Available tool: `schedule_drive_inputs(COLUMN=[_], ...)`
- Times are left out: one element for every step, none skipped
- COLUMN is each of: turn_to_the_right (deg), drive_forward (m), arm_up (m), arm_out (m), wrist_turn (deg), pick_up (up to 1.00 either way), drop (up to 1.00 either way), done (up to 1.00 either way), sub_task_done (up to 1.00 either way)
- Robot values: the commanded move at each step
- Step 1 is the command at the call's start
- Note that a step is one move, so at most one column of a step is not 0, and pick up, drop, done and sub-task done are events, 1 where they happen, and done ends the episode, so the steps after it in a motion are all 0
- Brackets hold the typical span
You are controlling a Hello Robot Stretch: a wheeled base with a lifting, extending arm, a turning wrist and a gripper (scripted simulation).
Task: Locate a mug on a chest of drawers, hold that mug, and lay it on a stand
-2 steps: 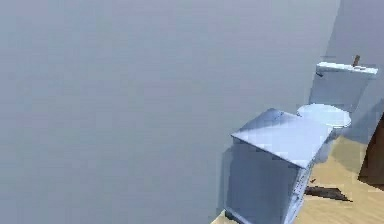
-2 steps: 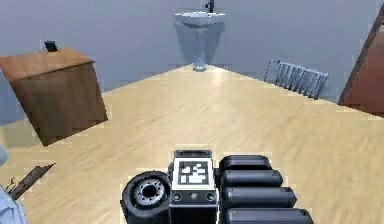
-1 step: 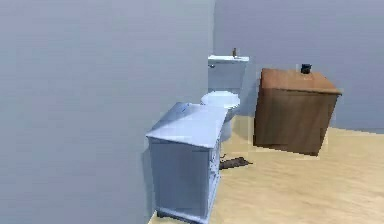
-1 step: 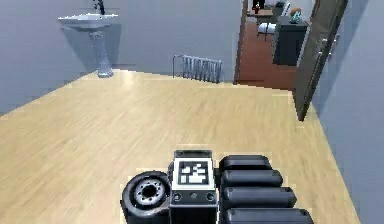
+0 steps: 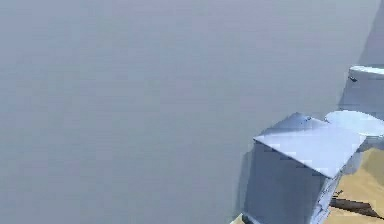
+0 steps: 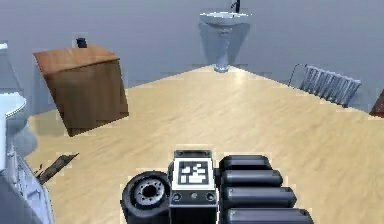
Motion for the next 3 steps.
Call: schedule_drive_inputs(turn_to_the_right=[39.0,-45.0,-45.0], drive_forward=[0.0,0.0,0.0], arm_up=[0.0,0.0,0.0], arm_out=[0.0,0.0,0.0], wrist_turn=[0.0,0.0,0.0], pick_up=[0.0,0.0,0.0], drop=[0.0,0.0,0.0], done=[0.0,0.0,0.0], sub_task_done=[0.0,0.0,0.0])
